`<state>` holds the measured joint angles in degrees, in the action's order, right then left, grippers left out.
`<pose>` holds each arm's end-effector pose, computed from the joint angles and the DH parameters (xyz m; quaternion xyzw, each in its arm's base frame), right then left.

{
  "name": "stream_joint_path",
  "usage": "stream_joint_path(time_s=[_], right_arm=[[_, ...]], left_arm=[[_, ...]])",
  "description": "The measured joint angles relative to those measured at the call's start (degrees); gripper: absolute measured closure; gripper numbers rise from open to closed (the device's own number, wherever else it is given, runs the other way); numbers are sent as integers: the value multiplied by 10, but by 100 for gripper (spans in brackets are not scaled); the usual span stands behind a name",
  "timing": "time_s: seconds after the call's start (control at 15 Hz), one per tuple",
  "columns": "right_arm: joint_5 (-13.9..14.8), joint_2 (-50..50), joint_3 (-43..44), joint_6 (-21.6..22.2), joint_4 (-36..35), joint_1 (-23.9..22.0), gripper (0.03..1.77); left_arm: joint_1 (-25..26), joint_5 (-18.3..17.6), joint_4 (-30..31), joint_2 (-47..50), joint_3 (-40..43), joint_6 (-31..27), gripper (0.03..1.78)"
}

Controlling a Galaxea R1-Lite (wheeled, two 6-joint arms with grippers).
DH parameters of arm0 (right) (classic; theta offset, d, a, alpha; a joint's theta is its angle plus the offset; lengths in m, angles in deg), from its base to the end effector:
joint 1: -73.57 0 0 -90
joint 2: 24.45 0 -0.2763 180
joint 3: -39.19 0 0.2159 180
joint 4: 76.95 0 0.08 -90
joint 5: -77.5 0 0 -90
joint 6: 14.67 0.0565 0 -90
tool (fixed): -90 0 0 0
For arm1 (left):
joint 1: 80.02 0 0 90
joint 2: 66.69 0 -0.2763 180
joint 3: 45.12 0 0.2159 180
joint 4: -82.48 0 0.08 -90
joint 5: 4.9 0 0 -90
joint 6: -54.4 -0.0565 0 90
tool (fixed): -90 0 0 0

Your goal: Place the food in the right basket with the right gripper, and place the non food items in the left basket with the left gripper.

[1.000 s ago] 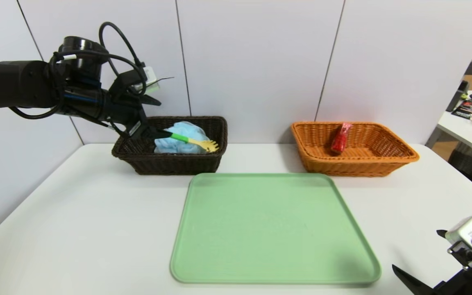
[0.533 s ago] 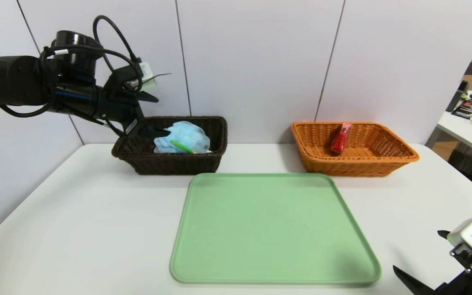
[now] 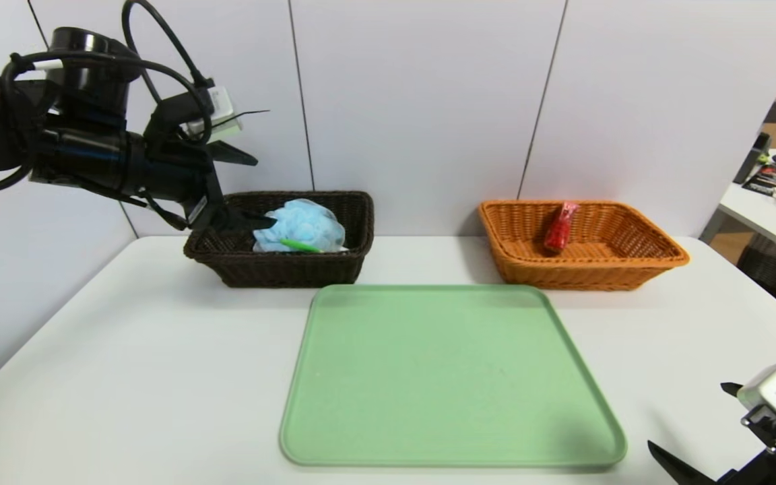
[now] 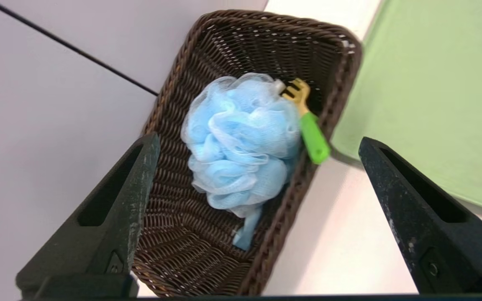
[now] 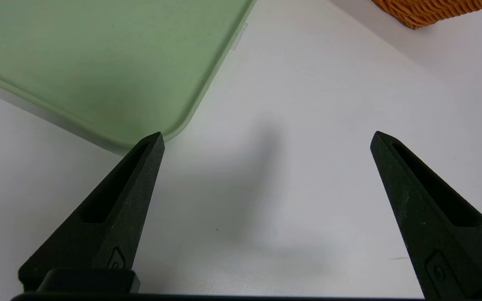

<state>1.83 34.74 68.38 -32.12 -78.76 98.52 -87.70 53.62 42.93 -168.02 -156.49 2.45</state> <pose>0.1548 0.0566 0.0657 -0.2274 0.2131 0.1235 0.9421 0.3711 -0.0798 0.2454 0.3518 0.0821 -0.4005 0.8421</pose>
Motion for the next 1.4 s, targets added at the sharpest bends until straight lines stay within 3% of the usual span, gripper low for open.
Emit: stream_joint_path(time_s=[0.4,0.67,1.0,1.2,1.4], right_arm=[[-1,-16,1,-1,4,0,10],[-2,-20,11,-11,0,0,10],[-10,-19,36,-14,4,0,10],[-10,-19,43,-14,5,0,10],[-10,-19,47,-15,4,0,10]], left_arm=[[-14,3,6,151,168,24,12],[-16,14,7,248,255,79,12],[-48,87,7,347,352,205,12],[-54,112,10,403,405,272,12],[-54,150,56,453,475,309,12]])
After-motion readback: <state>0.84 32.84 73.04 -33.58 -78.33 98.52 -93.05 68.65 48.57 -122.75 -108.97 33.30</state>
